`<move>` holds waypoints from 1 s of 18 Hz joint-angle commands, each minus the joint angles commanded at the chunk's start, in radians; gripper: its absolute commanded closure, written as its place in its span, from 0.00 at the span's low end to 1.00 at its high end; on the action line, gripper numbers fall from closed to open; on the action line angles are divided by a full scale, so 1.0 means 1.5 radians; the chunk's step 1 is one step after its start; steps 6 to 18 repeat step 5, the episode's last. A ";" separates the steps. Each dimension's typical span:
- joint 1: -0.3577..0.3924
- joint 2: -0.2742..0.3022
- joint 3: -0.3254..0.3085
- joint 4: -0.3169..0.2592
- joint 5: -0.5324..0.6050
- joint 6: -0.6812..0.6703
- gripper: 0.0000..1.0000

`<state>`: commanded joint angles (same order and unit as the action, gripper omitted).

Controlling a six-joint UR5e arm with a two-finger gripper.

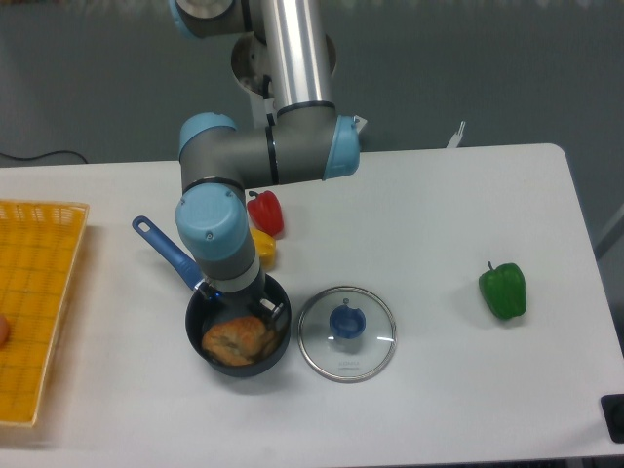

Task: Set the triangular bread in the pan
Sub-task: 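Raise the open gripper up away from the saucepan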

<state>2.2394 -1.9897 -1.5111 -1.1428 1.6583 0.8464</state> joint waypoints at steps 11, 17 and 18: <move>0.054 0.017 -0.002 0.000 -0.001 0.123 0.00; 0.054 0.017 -0.002 0.000 -0.001 0.123 0.00; 0.054 0.017 -0.002 0.000 -0.001 0.123 0.00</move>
